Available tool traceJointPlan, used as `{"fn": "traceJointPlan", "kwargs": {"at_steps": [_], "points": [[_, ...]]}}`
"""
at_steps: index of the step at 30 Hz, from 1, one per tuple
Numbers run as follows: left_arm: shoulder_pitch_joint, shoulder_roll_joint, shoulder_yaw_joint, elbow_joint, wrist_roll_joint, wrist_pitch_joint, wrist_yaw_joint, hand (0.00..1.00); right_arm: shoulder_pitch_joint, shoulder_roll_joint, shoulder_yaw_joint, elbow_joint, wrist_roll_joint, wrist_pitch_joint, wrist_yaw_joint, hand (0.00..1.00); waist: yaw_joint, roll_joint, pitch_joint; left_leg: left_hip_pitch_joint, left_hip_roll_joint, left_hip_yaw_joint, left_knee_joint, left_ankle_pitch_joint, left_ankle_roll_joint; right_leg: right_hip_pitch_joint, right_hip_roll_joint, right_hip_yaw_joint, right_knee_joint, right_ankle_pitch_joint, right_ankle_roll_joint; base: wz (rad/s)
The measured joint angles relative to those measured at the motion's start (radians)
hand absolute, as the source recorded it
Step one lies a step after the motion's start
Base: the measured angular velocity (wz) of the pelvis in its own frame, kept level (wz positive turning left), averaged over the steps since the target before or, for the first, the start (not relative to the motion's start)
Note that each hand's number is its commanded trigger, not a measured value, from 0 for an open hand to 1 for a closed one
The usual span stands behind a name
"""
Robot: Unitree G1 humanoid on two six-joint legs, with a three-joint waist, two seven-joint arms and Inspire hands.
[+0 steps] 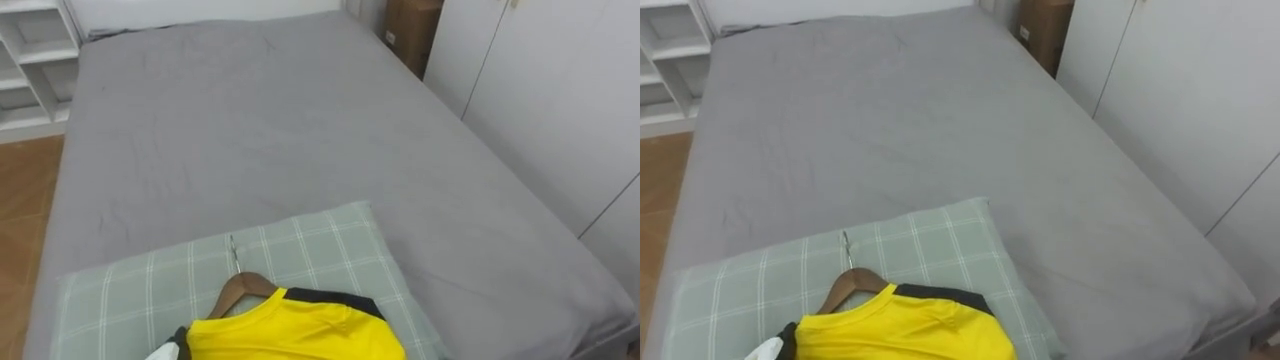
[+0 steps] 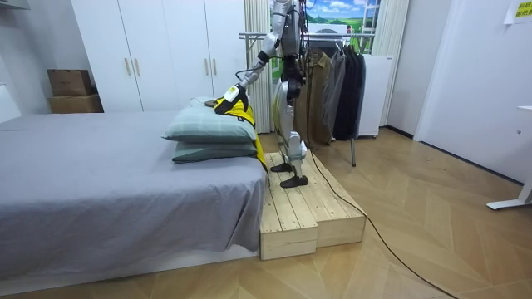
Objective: Hang clothes
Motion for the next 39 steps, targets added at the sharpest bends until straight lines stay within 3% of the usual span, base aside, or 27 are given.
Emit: {"fn": "traceJointPlan", "kwargs": {"at_steps": [1,3,4,6,13,22,24,30,39], "points": [[-0.002,0.0,0.0,0.0,0.0,0.0,0.0,0.04,-0.002,0.0,0.0,0.002,0.0,-0.001,0.0,0.0,0.0,0.0,0.0001,-0.004,0.0,0.0,0.001,0.0,0.0,-0.003,0.0,0.0,0.0,0.001,0.0,0.0],[-0.004,0.001,0.0,0.0,0.0,0.0,0.0,0.29,-0.005,0.0,0.001,0.008,0.001,-0.003,0.0,0.0,0.0,0.0,0.0003,-0.006,0.0,-0.001,0.002,0.0,0.0,-0.006,0.0,0.0,0.0,0.001,0.0,0.0],[-0.005,0.001,0.0,0.0,0.0,0.0,0.0,0.56,-0.008,0.0,0.002,0.014,0.003,-0.004,0.0,0.0,0.0,0.001,0.0006,-0.006,0.0,-0.001,0.002,0.0,0.0,-0.006,0.0,0.0,0.0,0.001,0.0,0.0],[-0.006,0.008,-0.007,0.0,-0.026,0.0,0.0,0.99,-0.011,0.0,0.002,0.021,0.008,-0.005,0.0,0.0,-0.002,0.002,0.0014,-0.008,0.001,-0.001,0.002,0.0,0.0,-0.008,0.001,0.0,0.002,0.001,0.0,0.0],[-0.063,0.069,-0.019,0.001,-0.07,-0.001,-0.001,1.0,-0.014,-0.002,0.004,0.028,0.021,-0.016,-0.002,0.0,-0.004,0.011,0.0108,-0.023,0.002,-0.001,0.006,0.0,0.0,-0.021,0.002,0.0,0.002,0.002,-0.001,0.0],[-0.064,0.072,-0.051,0.001,-0.072,-0.003,-0.002,1.0,-0.019,-0.009,0.017,0.031,0.035,-0.032,-0.008,0.0,-0.004,0.015,0.0123,-0.024,0.002,-0.001,0.005,0.0,0.0,-0.021,0.002,0.0,0.002,0.002,-0.001,0.0],[-0.064,0.074,-0.059,0.001,-0.072,-0.018,-0.01,1.0,-0.019,-0.009,0.023,0.031,0.035,-0.036,-0.01,0.0,-0.005,0.017,0.0117,-0.023,0.002,-0.001,0.005,0.0,0.0,-0.021,0.002,0.0,0.001,0.002,-0.001,0.0],[-0.064,0.066,-0.064,0.02,-0.068,-0.037,-0.012,1.0,-0.021,-0.01,0.022,0.034,0.034,-0.044,0.0,0.0,-0.011,0.024,0.0093,-0.02,0.002,-0.001,0.007,0.0,0.0,-0.019,0.001,-0.001,0.004,0.003,-0.001,0.0],[-0.062,0.051,-0.076,0.047,-0.066,-0.037,-0.021,1.0,-0.019,-0.015,0.021,0.036,0.028,-0.045,0.007,0.0,-0.029,0.026,0.0106,-0.009,0.002,0.003,0.009,0.001,0.0,-0.014,0.001,0.002,0.014,0.003,-0.001,0.0]]}}
